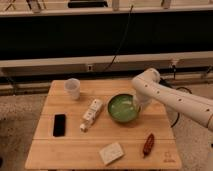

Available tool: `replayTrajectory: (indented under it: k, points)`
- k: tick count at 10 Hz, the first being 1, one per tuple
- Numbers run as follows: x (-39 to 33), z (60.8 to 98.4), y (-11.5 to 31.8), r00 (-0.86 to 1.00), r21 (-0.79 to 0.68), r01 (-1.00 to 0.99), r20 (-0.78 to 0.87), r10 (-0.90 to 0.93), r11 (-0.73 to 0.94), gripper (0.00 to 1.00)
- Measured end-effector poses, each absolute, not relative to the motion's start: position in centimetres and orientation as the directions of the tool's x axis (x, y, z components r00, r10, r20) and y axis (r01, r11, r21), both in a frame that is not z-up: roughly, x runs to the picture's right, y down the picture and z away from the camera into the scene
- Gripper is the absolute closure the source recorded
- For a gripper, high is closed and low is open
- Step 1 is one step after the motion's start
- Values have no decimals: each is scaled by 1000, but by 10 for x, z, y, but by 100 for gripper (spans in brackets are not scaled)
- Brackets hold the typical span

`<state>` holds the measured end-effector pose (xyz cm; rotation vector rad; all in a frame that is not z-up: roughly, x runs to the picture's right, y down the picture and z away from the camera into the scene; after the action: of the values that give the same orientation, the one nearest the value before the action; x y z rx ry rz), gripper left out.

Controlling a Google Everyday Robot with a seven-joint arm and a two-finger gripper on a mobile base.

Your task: Drag the ceramic bowl in a circle

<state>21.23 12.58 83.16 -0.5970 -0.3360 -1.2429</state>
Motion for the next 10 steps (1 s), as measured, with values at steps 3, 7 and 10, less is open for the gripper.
replayTrajectory:
  k: [3,7,10]
  points:
    - [215,834,125,267,-227,960,556,-787,165,100]
    - [212,838,122,209,-203,973,568,-796,110,100]
    - [211,840,122,170,-186,980,575,-800,74,100]
